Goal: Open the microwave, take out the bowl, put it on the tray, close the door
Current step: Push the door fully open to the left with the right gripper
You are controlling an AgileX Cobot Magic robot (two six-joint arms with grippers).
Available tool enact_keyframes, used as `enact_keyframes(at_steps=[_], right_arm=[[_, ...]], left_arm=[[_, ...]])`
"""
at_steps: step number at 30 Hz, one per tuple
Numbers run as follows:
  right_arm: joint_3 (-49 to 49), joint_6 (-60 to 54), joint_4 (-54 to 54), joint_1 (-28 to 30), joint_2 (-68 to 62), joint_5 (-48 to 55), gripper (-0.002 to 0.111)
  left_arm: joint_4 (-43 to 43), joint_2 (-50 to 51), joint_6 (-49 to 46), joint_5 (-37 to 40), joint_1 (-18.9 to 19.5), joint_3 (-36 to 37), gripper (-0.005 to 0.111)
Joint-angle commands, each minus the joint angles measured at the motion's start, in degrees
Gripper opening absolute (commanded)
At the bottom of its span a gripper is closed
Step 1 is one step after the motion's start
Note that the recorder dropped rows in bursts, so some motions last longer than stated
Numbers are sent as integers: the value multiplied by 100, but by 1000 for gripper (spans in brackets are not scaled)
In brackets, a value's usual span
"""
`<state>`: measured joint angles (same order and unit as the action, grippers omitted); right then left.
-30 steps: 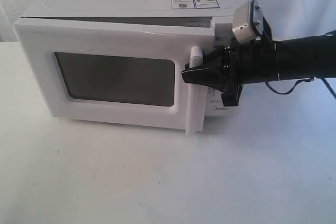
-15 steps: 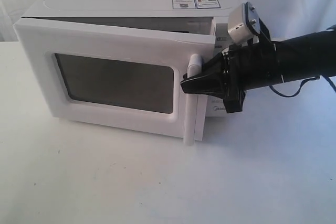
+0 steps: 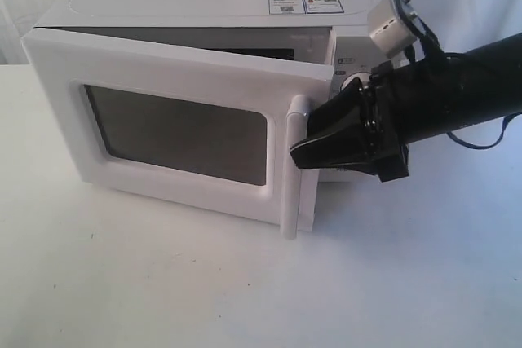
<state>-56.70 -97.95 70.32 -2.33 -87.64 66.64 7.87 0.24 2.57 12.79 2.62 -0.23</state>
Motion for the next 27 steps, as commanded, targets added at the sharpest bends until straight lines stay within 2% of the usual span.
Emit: enact_keyframes(at_steps=[1,9,13,15,20,24,27], right_arm=[[-56,796,-27,6,448,332,54],[-56,2247,-1398,6,1017,332,54],[-56,2685,-1533,6,1290,332,54],[-68,3038,-1561,6,1460,332,48],[-149,3145,-2082,6,1895,321,21],[-128,3231,-2196,6,2037,-990,1],[-51,3243,-2105,6,1913,-1724,0]], left_arm=[[24,-24,11,4,20,23,0],[24,-24,11,4,20,23,0],[24,-24,11,4,20,23,0],[24,-24,11,4,20,23,0],[24,-24,11,4,20,23,0],[24,-24,11,4,20,23,0],[24,-24,11,4,20,23,0]])
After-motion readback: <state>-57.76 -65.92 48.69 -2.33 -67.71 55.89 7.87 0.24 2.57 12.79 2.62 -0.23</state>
